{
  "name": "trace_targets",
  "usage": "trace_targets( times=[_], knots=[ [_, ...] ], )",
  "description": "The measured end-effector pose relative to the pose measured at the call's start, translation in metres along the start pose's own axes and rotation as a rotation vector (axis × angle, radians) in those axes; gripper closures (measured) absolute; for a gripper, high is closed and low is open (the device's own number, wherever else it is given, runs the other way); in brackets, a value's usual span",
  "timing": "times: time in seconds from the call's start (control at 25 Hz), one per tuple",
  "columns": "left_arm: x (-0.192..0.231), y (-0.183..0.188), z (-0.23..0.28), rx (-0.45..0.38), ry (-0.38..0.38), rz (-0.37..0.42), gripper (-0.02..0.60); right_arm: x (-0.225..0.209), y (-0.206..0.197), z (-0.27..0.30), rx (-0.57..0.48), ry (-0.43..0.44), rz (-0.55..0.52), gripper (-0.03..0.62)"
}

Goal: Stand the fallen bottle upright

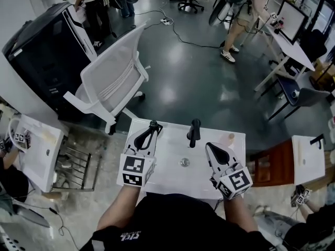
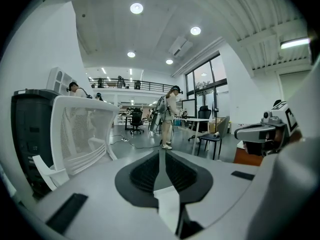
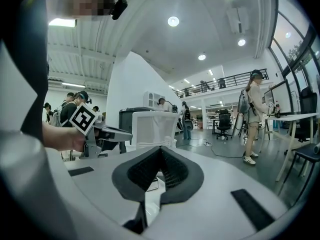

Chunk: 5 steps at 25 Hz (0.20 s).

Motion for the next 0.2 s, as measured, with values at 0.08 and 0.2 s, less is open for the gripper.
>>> trace_targets(
  times=[0.08,0.2],
  knots=[
    [0.0027,-0.0020,-0.0012,0.003,0.003,-0.003,0.531,0.0017,-0.0005,0.0027,0.001,0.002,0.001,0.583],
    [0.0077,-0.0049,-0.0023,0.004,0.006,-0.004,0.531,0.0046,-0.0019,0.0082,0.003,0.005,0.003,0.583]
  ],
)
Point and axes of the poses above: the fingertips, and each gripper's own axes: z forward along the fingers, x to its left, y out of its top, the point moved 5 cm from there along -z, backward along the fingers, and after that the axes turned 11 degrees about z, right-handed, at the moved point
